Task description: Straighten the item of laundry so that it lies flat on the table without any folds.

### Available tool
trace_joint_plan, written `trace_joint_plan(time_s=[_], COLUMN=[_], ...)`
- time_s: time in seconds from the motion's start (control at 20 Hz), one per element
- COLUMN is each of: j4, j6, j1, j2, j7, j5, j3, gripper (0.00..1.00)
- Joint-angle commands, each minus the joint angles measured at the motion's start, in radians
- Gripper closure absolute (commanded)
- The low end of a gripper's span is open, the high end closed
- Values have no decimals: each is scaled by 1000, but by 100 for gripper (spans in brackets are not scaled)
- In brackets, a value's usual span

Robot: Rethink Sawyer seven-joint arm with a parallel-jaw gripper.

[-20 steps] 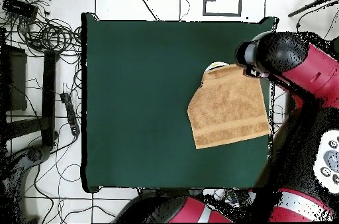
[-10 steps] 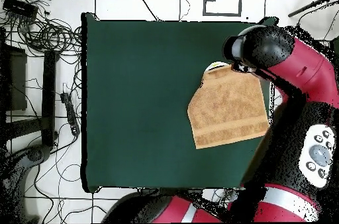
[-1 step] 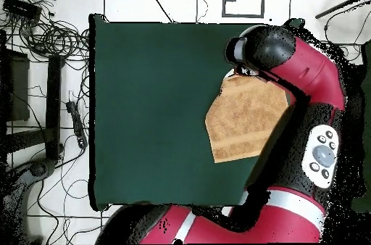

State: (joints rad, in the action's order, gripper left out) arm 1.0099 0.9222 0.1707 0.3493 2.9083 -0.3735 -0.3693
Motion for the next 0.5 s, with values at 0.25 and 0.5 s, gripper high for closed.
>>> trace_joint_plan(time_s=[0.25,0.5], j4=[91,92], j6=[-36,-36], j1=[-61,-79], j2=[-61,-69], j7=[282,298], j5=[-84,-107], j3=[60,47], gripper=[0,0])
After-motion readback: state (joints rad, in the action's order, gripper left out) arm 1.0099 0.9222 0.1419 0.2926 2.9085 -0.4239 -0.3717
